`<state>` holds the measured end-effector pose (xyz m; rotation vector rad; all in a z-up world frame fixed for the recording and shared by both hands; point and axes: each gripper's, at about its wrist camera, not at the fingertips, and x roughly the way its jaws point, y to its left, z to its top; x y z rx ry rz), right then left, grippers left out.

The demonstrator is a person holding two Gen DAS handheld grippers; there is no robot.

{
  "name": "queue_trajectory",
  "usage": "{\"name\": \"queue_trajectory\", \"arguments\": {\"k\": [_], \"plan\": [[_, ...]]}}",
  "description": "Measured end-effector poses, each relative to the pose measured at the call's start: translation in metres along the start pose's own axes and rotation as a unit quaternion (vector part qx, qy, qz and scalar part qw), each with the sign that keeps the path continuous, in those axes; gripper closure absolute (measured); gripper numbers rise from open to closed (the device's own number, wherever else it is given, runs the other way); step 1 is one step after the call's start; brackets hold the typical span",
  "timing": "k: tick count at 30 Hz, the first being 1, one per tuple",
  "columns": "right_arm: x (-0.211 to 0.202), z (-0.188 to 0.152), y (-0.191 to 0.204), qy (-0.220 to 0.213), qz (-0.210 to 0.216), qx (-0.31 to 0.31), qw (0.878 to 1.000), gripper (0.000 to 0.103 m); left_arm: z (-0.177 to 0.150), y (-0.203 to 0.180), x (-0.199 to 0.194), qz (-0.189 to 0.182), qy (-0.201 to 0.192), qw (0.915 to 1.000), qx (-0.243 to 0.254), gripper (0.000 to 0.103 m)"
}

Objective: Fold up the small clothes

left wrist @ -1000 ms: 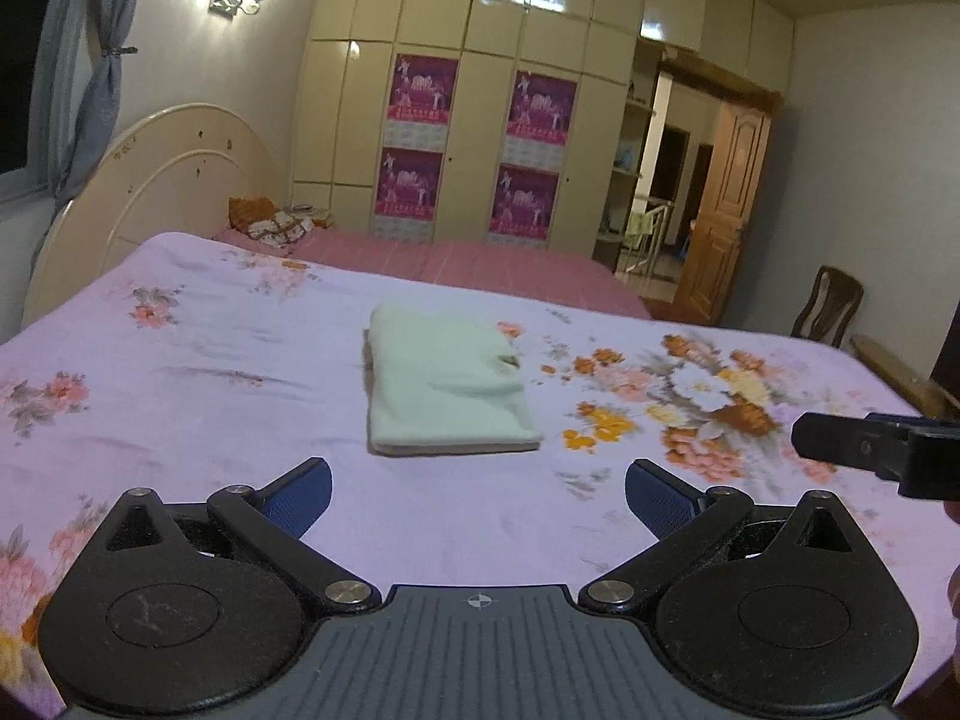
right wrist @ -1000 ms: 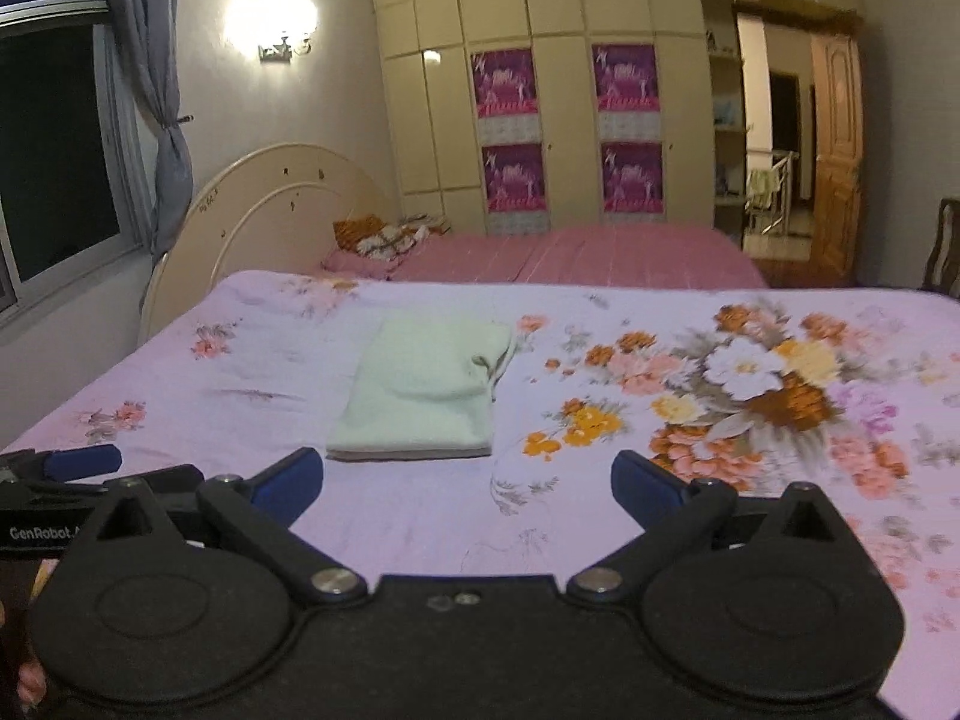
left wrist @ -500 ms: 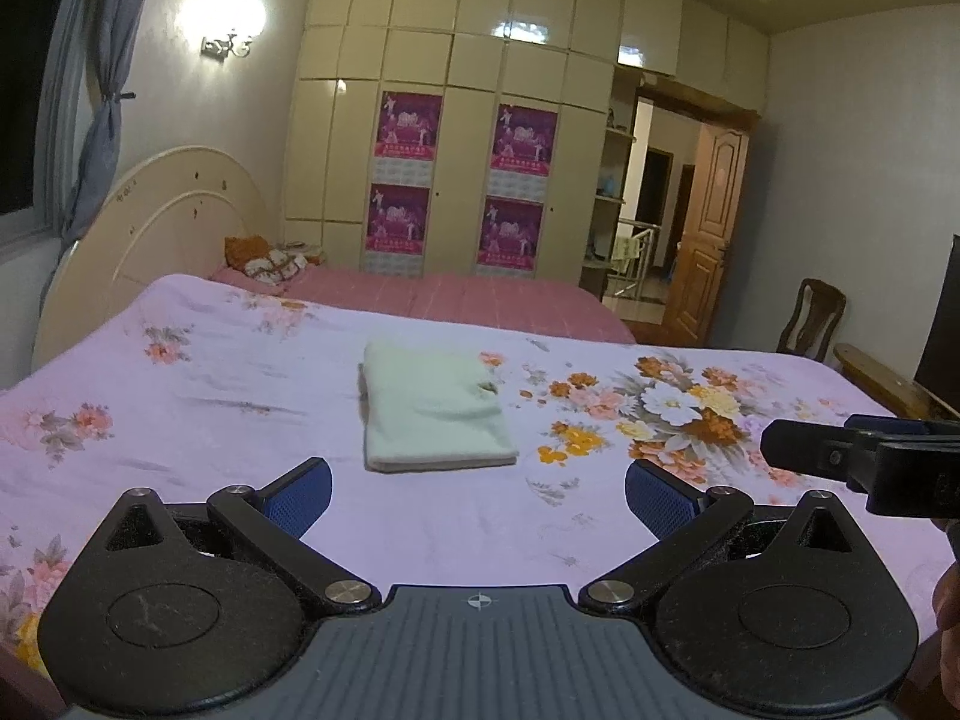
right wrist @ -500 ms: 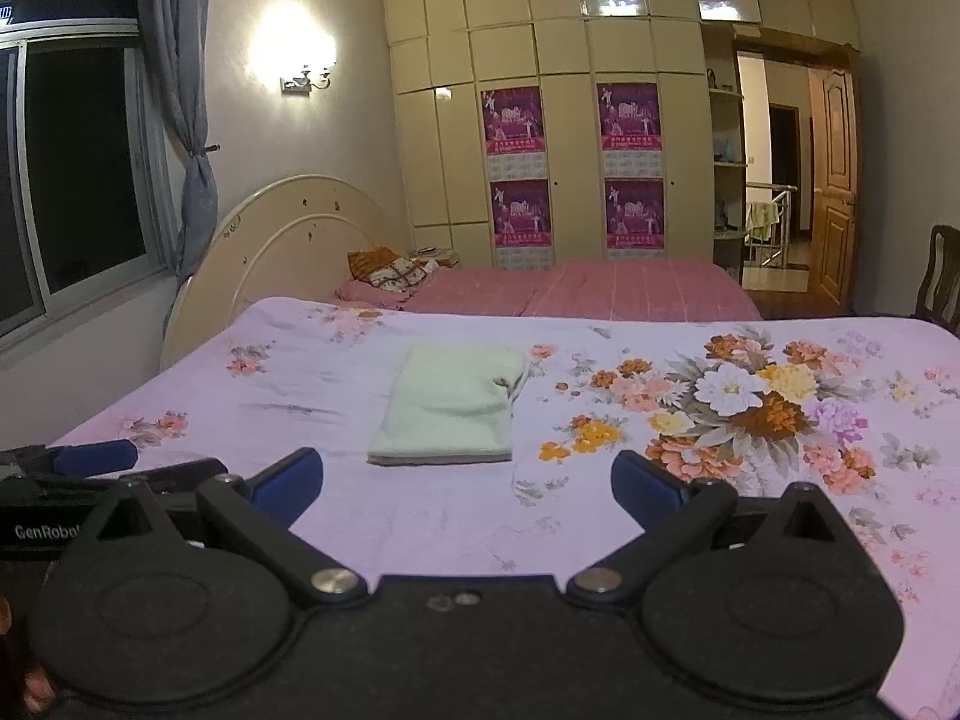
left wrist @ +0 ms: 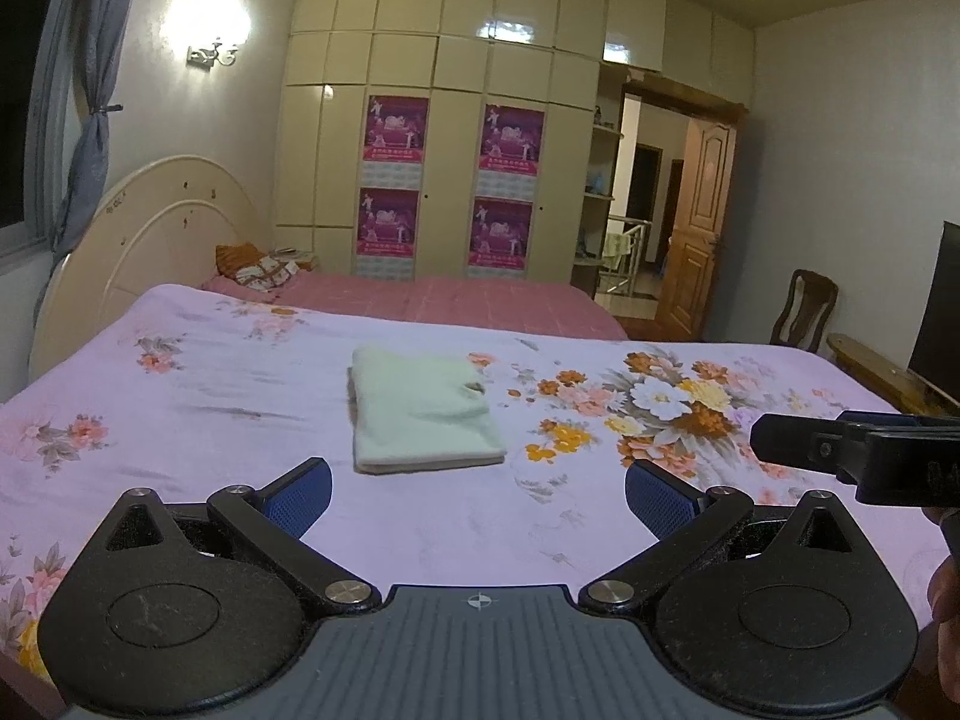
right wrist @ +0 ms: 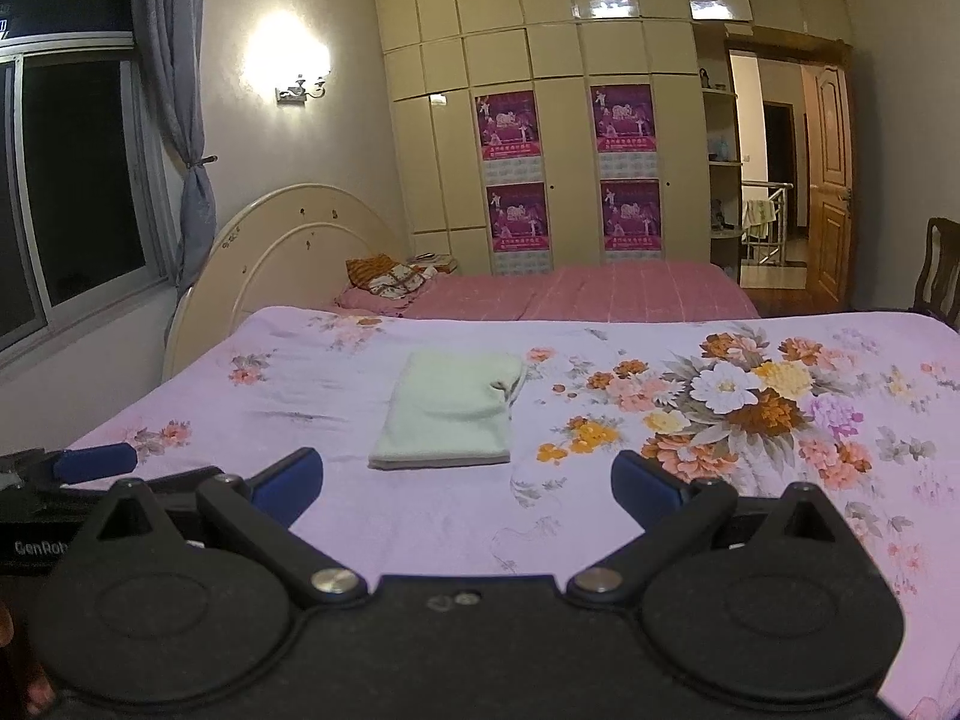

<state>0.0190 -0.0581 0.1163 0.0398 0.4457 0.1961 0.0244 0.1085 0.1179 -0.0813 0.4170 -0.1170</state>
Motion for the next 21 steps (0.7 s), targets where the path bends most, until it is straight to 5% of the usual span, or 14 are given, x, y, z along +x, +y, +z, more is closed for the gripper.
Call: {"name": "queue_trajectory", "arguments": {"k": [21], "plan": [[-0.0031, -0.0011, -0.0055, 0.001, -0.003, -0.001, 1.0, 0.001, 0.0021, -0.0084, -0.0011, 0.001, -0.003, 1.0, 0.005, 0.0]]}}
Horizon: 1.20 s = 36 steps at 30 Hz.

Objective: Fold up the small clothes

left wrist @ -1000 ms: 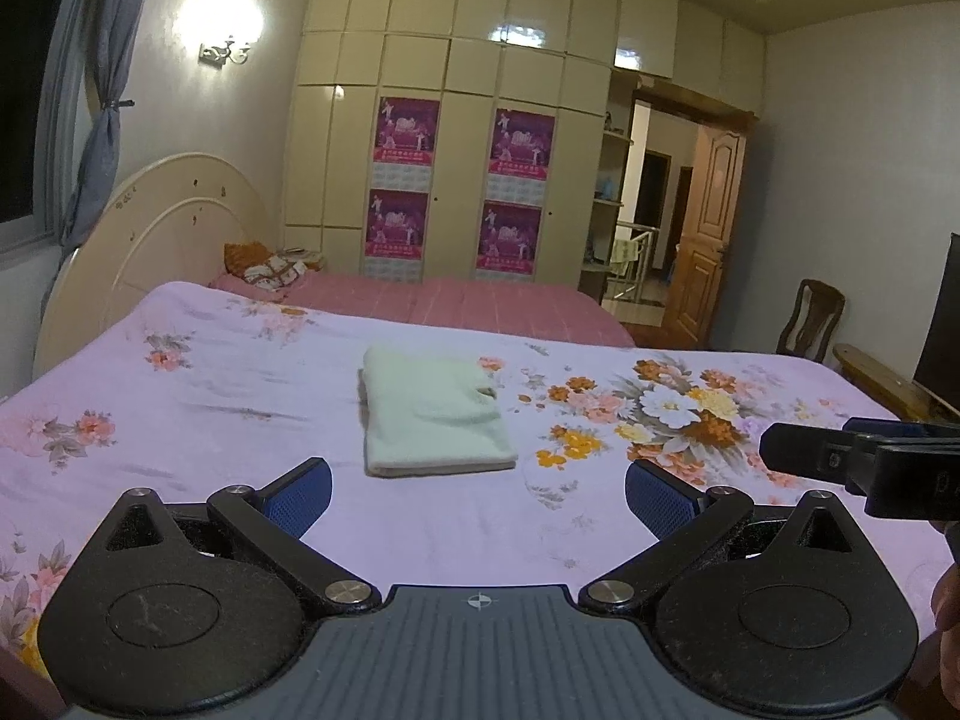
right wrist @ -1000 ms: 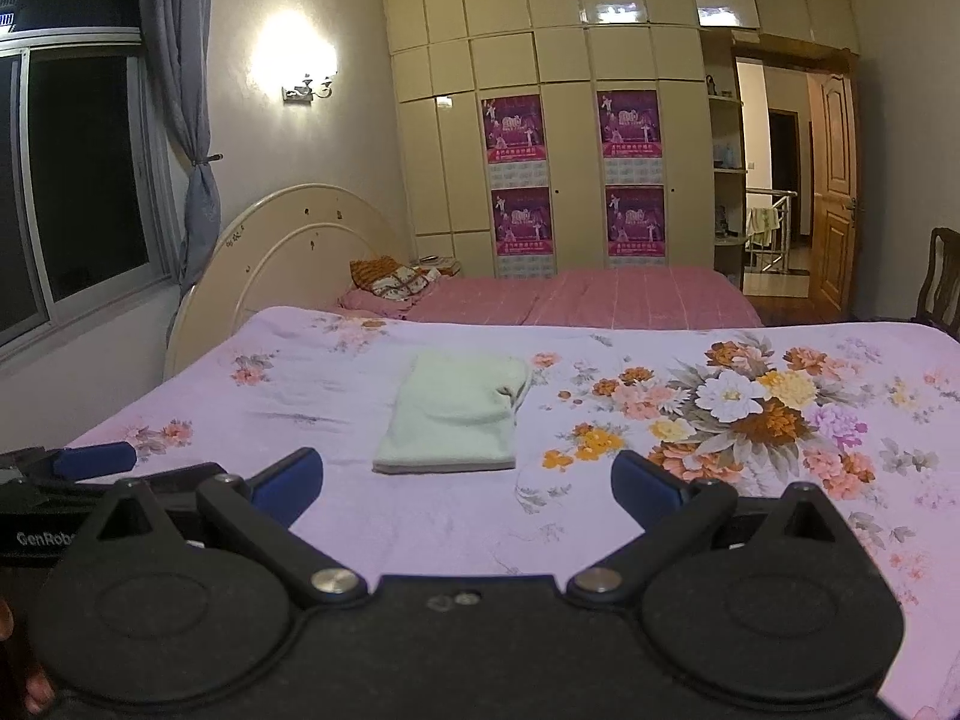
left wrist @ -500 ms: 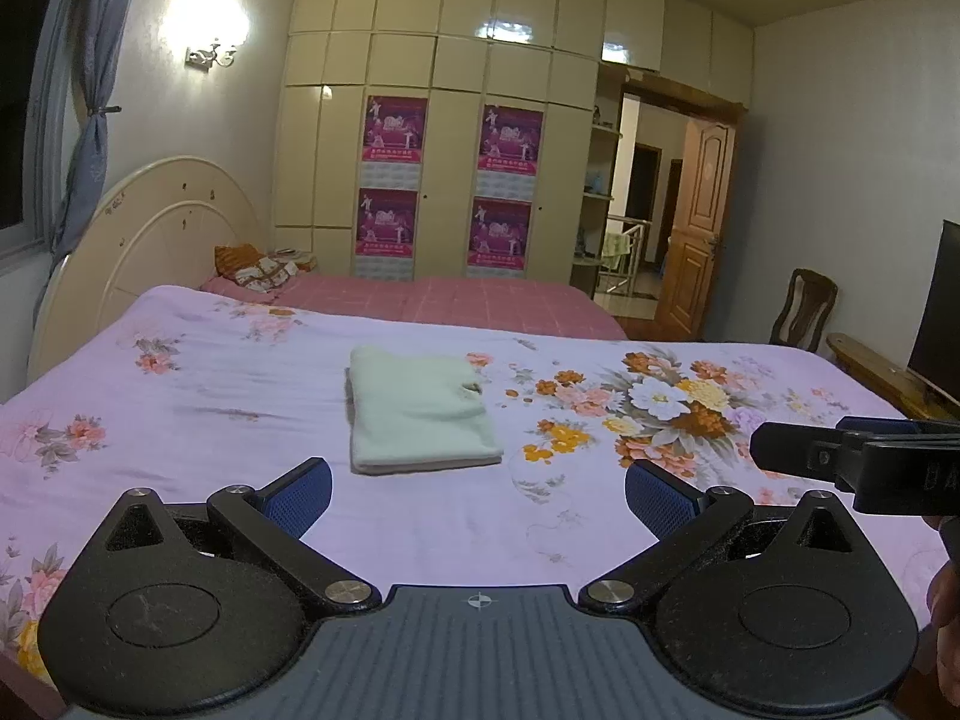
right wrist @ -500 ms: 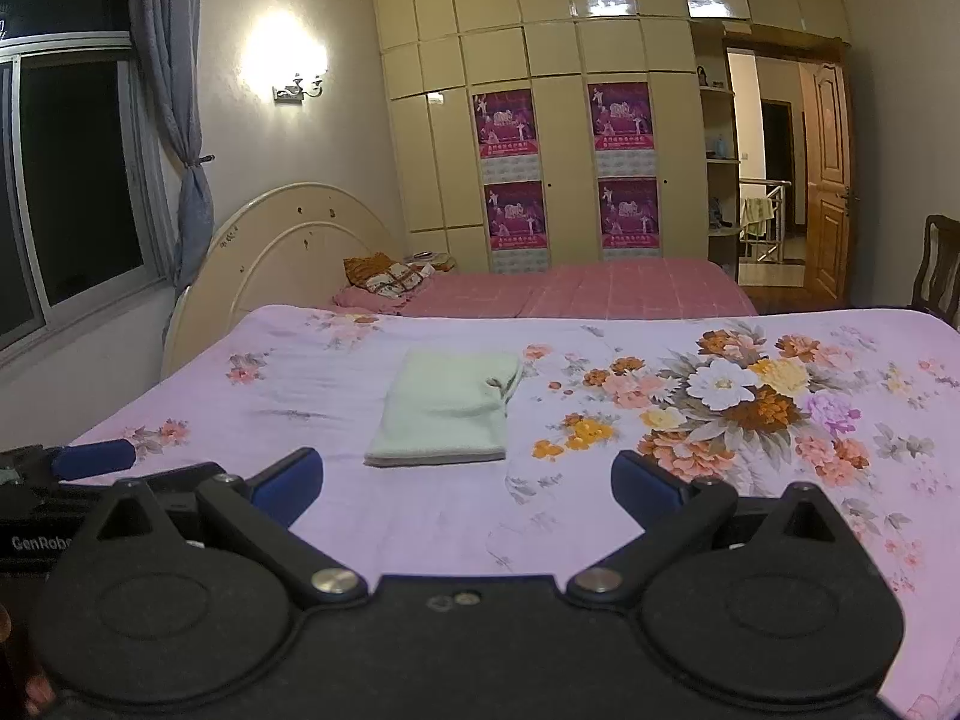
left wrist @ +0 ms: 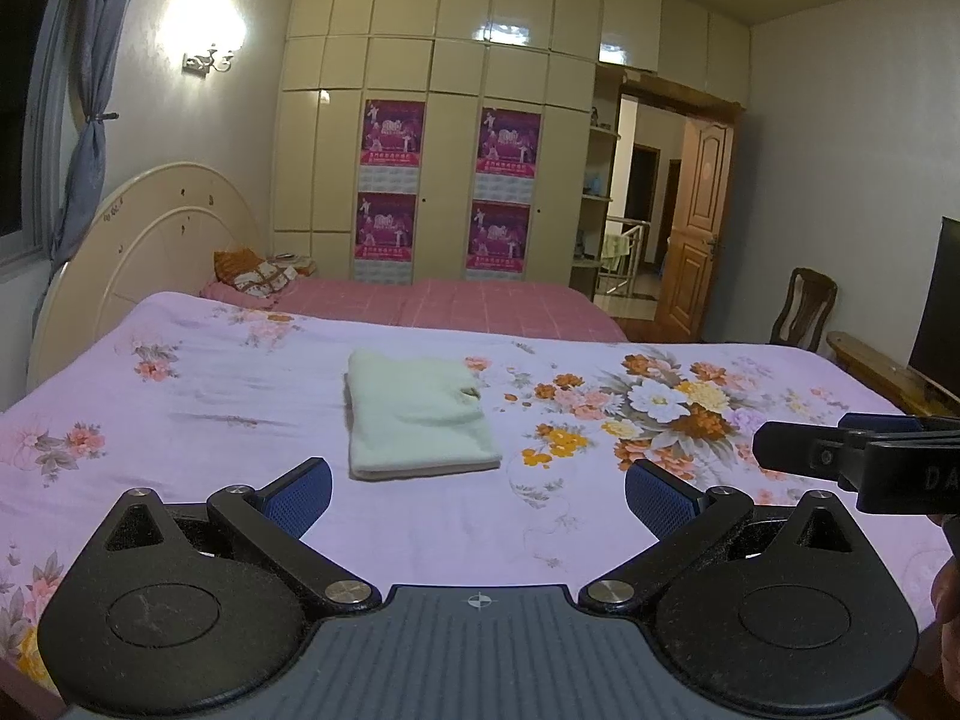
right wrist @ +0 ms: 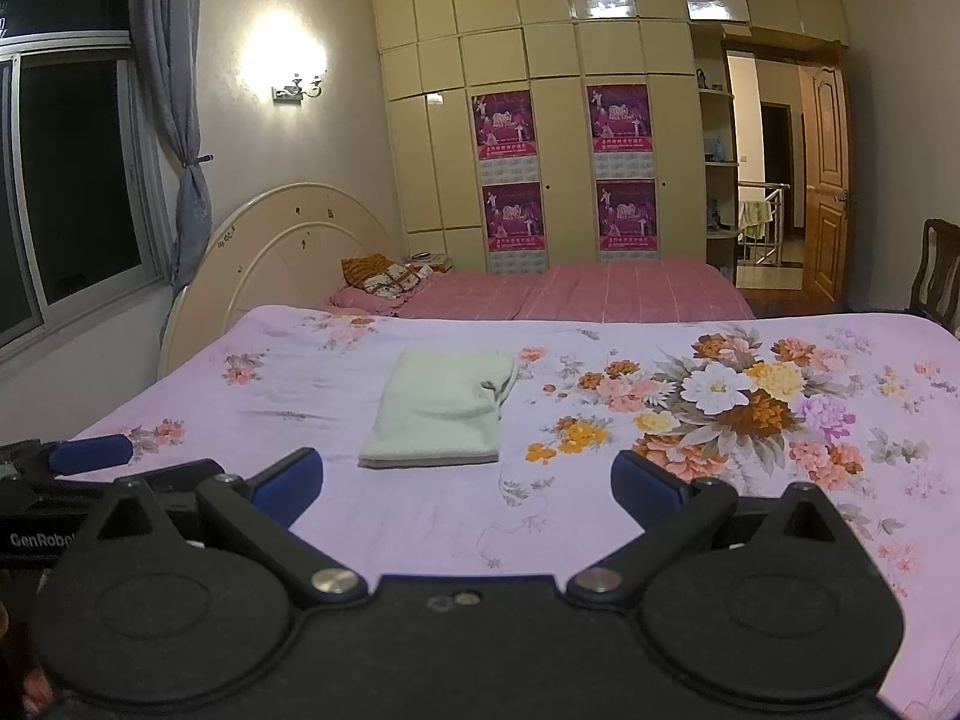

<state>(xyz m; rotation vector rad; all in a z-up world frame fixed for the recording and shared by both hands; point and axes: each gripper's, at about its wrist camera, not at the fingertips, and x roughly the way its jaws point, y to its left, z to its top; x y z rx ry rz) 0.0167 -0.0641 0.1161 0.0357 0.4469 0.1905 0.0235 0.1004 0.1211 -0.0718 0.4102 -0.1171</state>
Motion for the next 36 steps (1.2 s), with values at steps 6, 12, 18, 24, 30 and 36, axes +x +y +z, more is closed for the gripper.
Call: {"name": "queue_trajectory", "arguments": {"k": [6, 12, 18, 24, 30, 36], "plan": [[0.001, 0.0, -0.001, 0.002, 0.0, 0.0, 1.0, 0.001, 0.0, -0.001, 0.0, 0.0, 0.001, 1.0, 0.0, 0.0], [0.003, 0.0, 0.001, 0.004, 0.002, -0.002, 1.0, 0.001, 0.002, 0.003, 0.001, 0.001, 0.001, 1.0, -0.001, 0.0], [0.007, 0.002, 0.002, 0.005, 0.004, -0.005, 1.0, 0.001, 0.005, 0.009, 0.003, 0.002, 0.001, 1.0, -0.001, 0.0], [0.009, 0.002, 0.003, 0.004, 0.005, -0.006, 1.0, 0.001, 0.005, 0.009, 0.003, 0.002, 0.001, 1.0, 0.0, 0.0], [0.009, 0.002, 0.003, 0.005, 0.003, -0.005, 1.0, 0.001, 0.006, 0.012, 0.004, 0.0, 0.001, 1.0, 0.0, 0.0], [0.009, 0.002, 0.003, 0.006, 0.003, -0.005, 1.0, 0.001, 0.007, 0.017, 0.006, -0.001, 0.002, 1.0, 0.002, 0.0]]}}
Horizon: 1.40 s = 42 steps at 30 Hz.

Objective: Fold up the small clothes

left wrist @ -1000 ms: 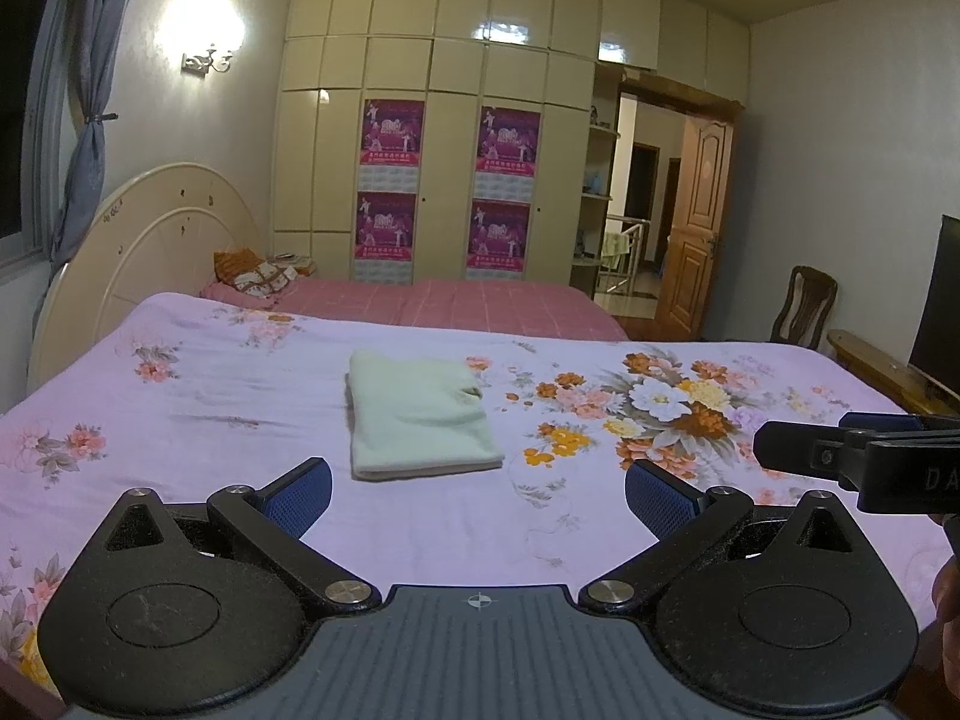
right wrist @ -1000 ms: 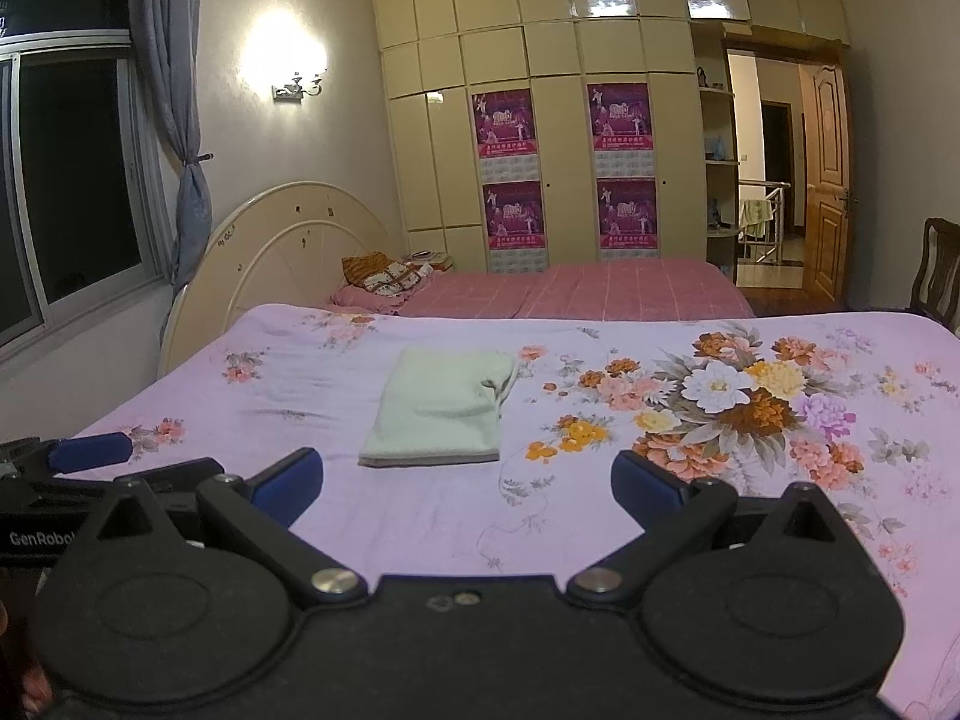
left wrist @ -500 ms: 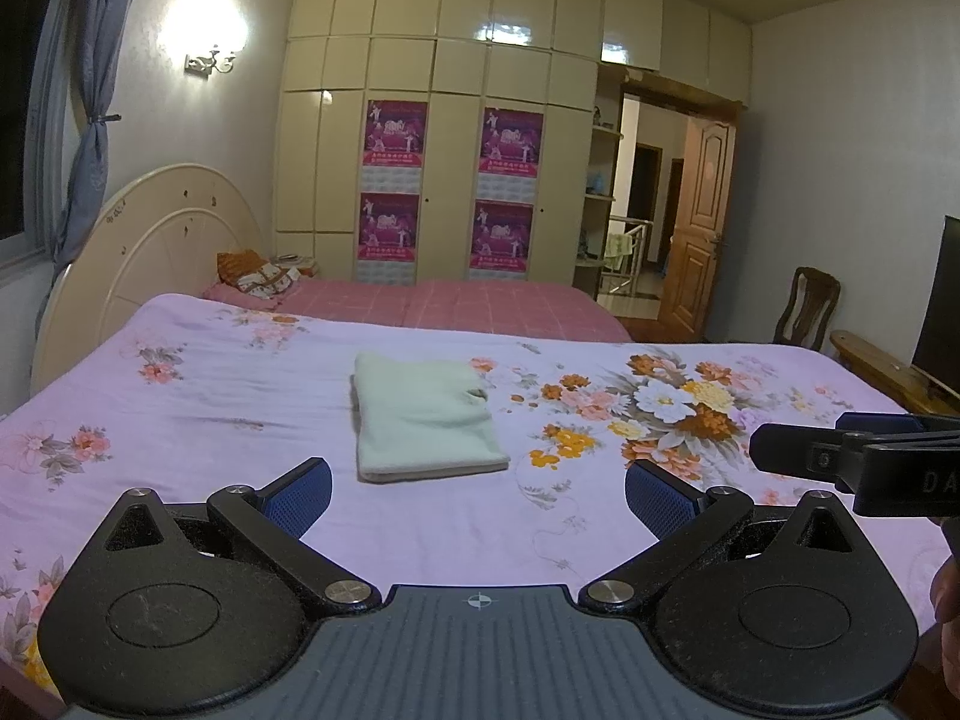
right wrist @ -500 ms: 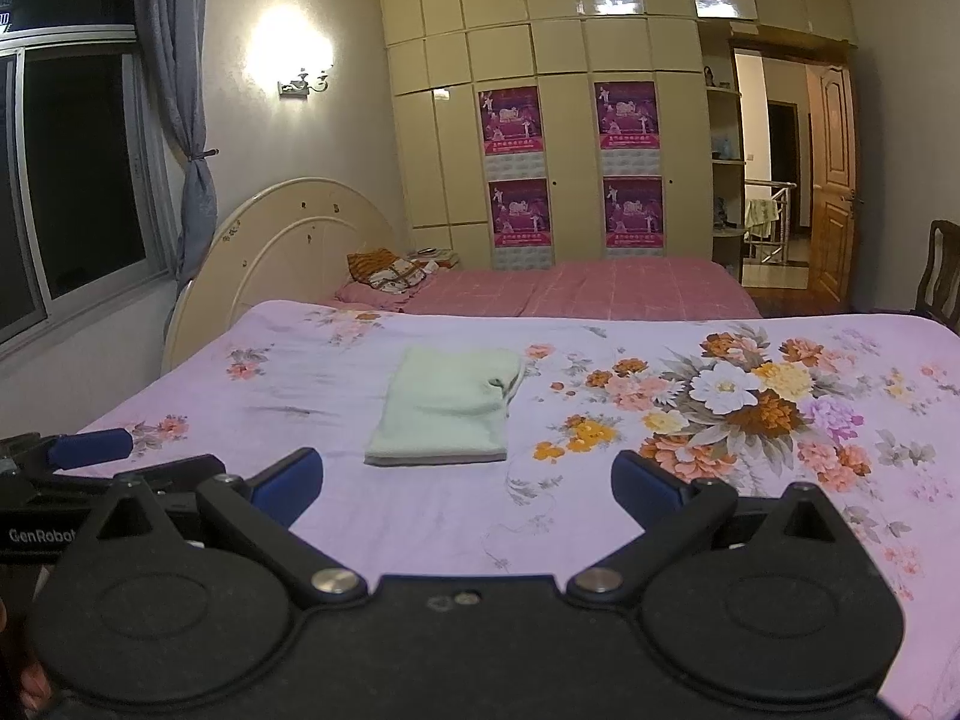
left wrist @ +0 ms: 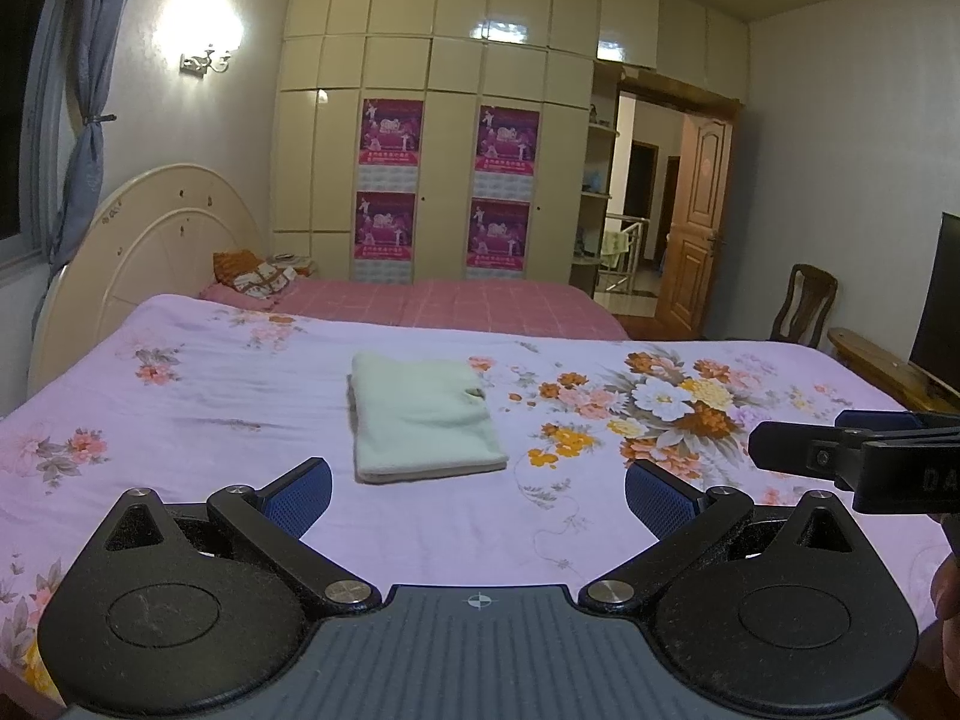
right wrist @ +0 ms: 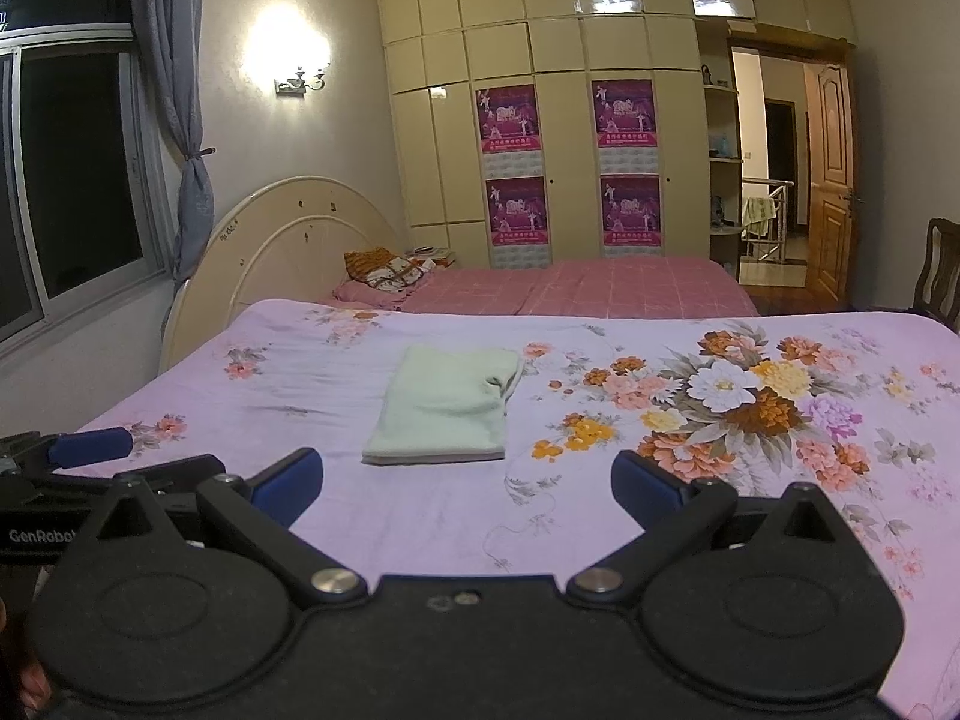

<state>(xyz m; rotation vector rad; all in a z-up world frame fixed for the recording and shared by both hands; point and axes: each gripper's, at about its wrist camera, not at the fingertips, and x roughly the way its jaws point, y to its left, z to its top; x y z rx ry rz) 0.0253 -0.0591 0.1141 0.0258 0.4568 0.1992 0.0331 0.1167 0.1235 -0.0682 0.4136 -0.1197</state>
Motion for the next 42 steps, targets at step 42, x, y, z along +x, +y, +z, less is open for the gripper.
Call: {"name": "queue_trajectory", "arguments": {"k": [42], "plan": [[0.005, 0.003, -0.002, 0.001, 0.016, 0.0, 1.0, 0.001, 0.006, 0.003, 0.008, 0.017, -0.002, 0.9998, 0.005, 0.0]]}}
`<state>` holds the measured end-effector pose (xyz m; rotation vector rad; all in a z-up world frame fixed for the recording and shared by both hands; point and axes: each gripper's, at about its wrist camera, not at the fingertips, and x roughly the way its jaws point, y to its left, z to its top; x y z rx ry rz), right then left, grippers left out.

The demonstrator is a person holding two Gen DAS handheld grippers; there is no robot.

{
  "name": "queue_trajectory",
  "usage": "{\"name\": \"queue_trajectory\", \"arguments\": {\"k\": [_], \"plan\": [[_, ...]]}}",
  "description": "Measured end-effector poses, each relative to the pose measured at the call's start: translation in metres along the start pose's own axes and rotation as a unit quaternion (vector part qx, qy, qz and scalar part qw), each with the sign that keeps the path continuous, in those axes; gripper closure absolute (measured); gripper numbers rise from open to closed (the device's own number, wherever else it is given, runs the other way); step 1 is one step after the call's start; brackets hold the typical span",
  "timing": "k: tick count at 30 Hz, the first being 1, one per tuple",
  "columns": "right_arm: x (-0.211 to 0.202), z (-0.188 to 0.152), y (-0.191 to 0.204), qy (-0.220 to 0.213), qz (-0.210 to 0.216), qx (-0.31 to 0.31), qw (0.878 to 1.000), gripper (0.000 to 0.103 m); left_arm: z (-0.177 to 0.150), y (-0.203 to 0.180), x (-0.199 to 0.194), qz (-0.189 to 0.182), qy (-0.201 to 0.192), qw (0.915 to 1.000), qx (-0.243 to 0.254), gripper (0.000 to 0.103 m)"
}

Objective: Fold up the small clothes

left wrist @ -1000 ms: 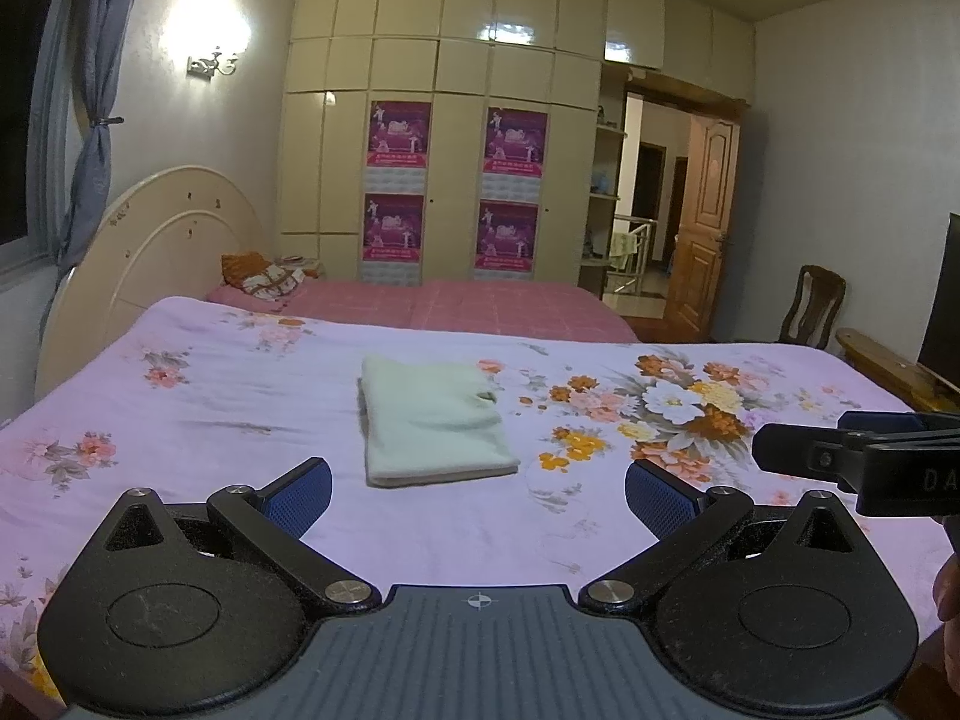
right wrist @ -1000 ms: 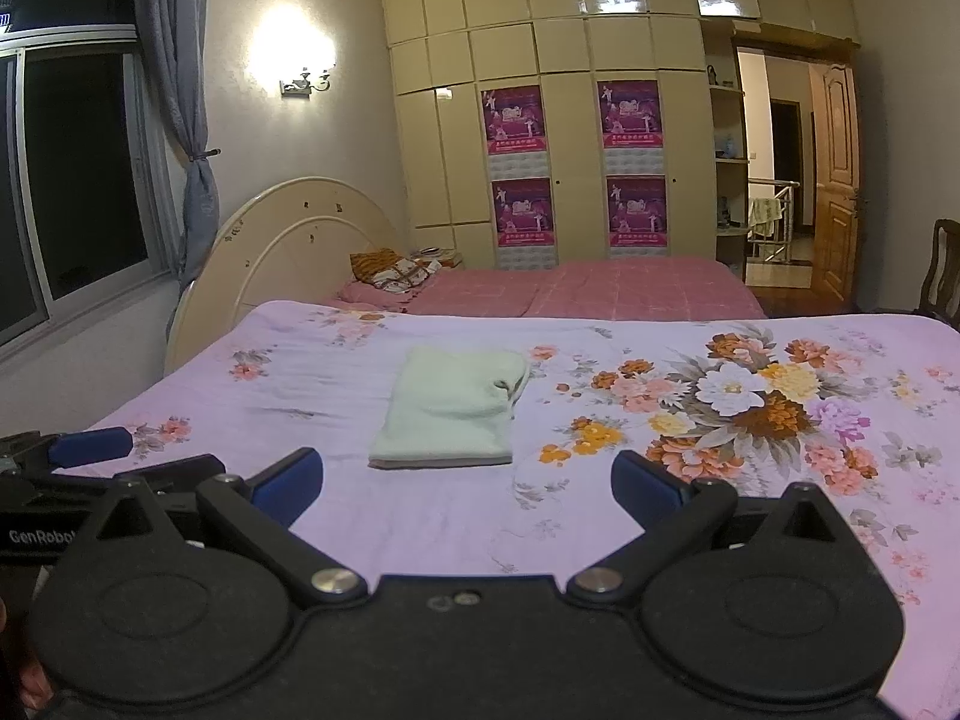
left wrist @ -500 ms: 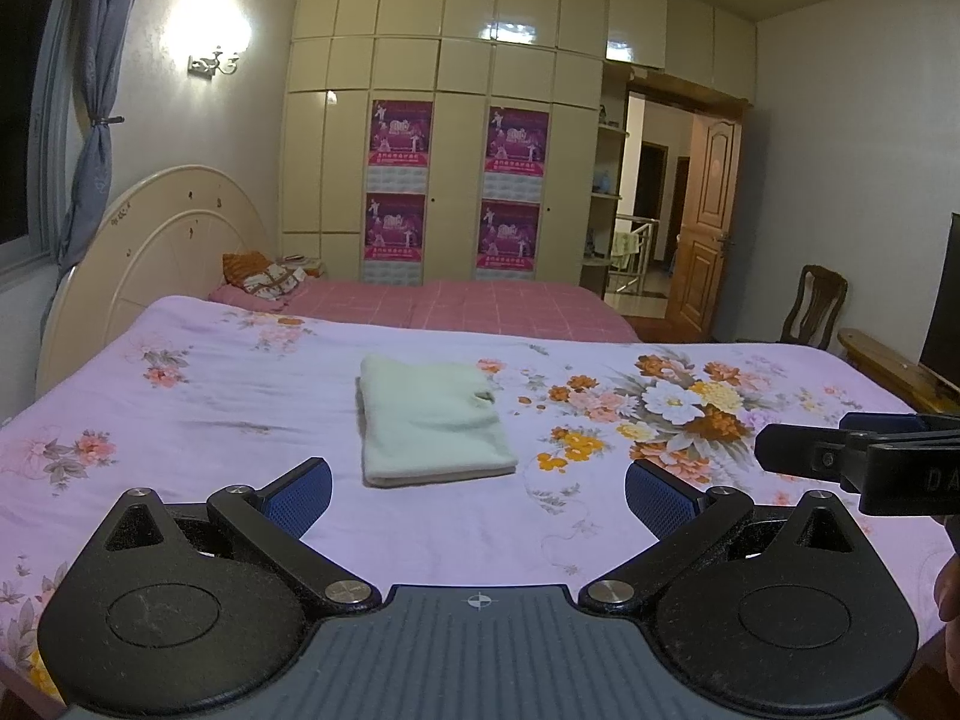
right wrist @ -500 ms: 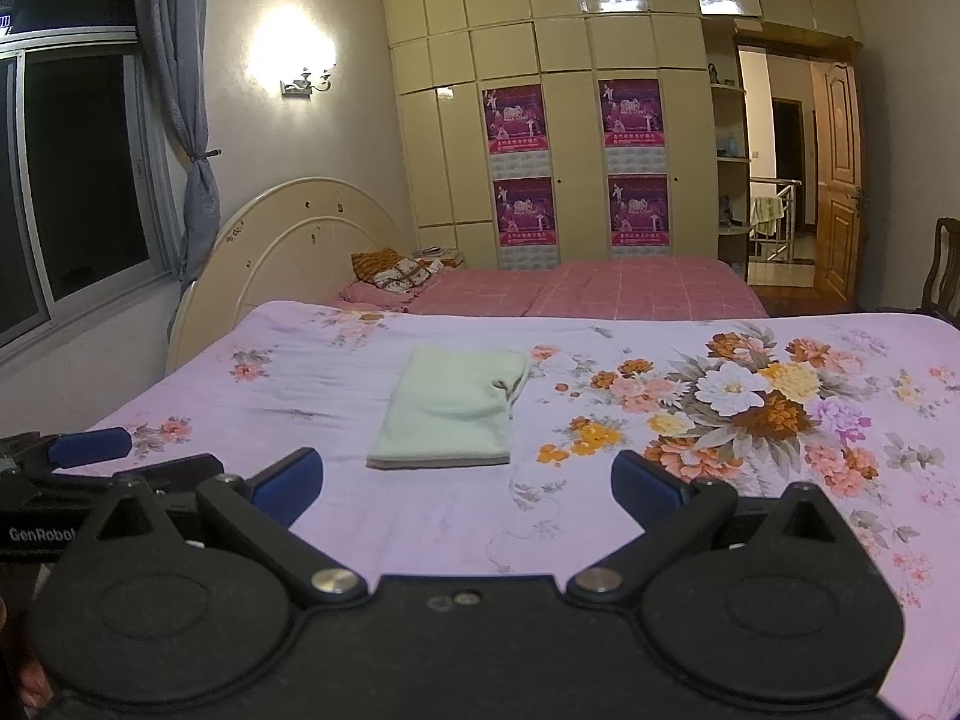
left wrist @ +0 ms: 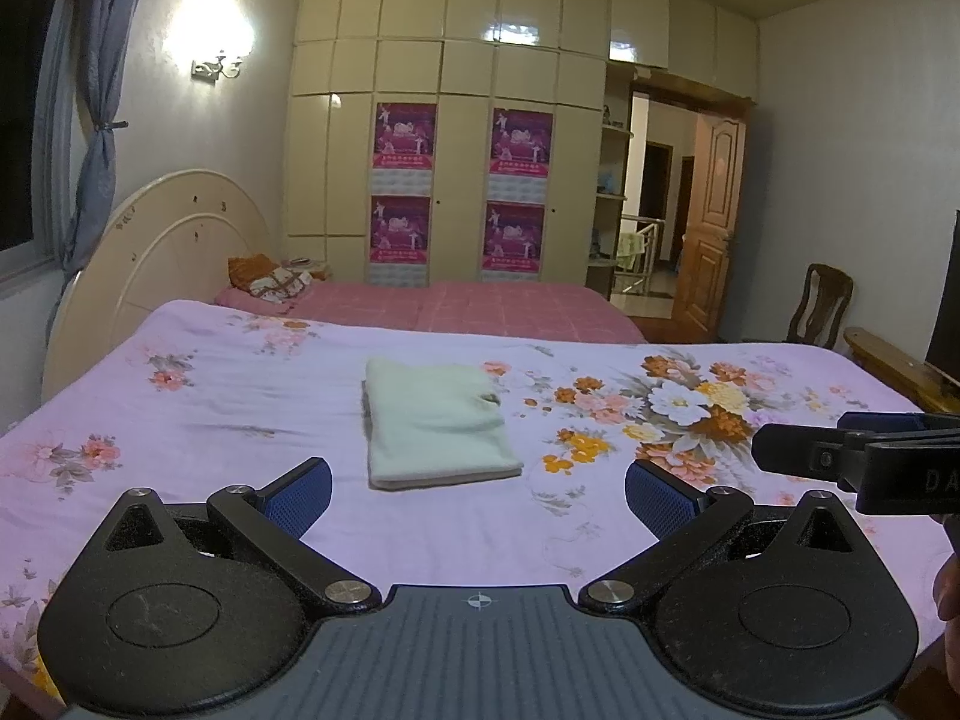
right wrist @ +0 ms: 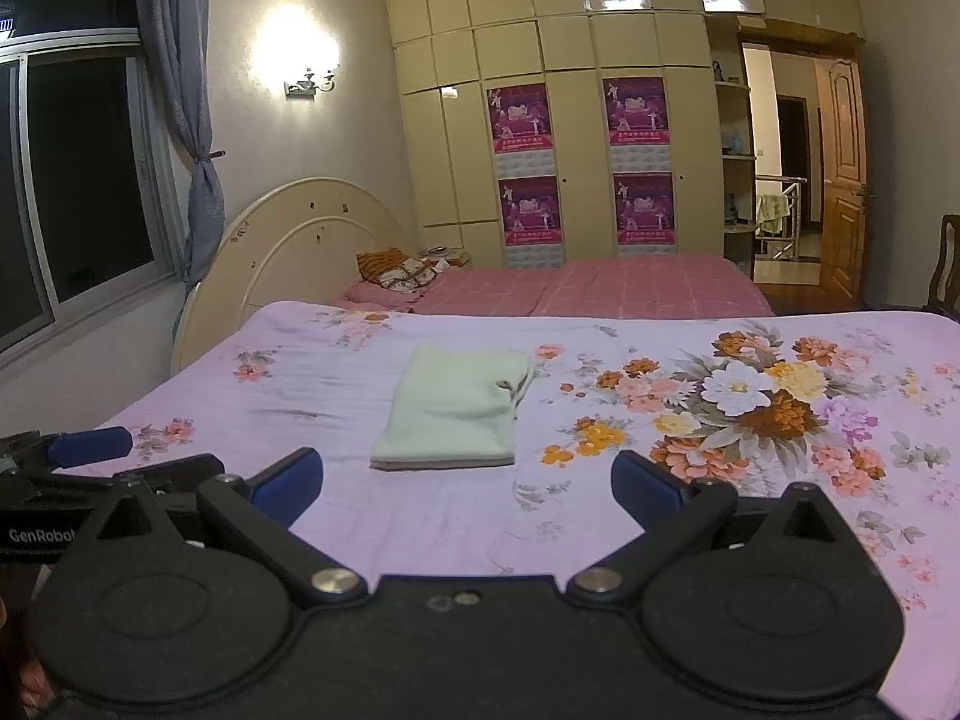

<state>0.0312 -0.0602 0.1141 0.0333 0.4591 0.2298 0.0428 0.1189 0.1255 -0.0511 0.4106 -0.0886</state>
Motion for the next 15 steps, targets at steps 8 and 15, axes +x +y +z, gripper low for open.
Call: {"name": "queue_trajectory", "arguments": {"k": [8, 15], "plan": [[0.0014, 0.0016, 0.0, 0.002, 0.001, -0.002, 1.0, 0.001, -0.0018, -0.0019, -0.0022, -0.002, -0.013, 0.9999, 0.009, 0.0], [0.0003, 0.0019, -0.0022, 0.003, -0.003, -0.002, 1.0, 0.001, 0.0, -0.0003, -0.0029, -0.016, -0.02, 0.9997, 0.003, 0.0]]}}
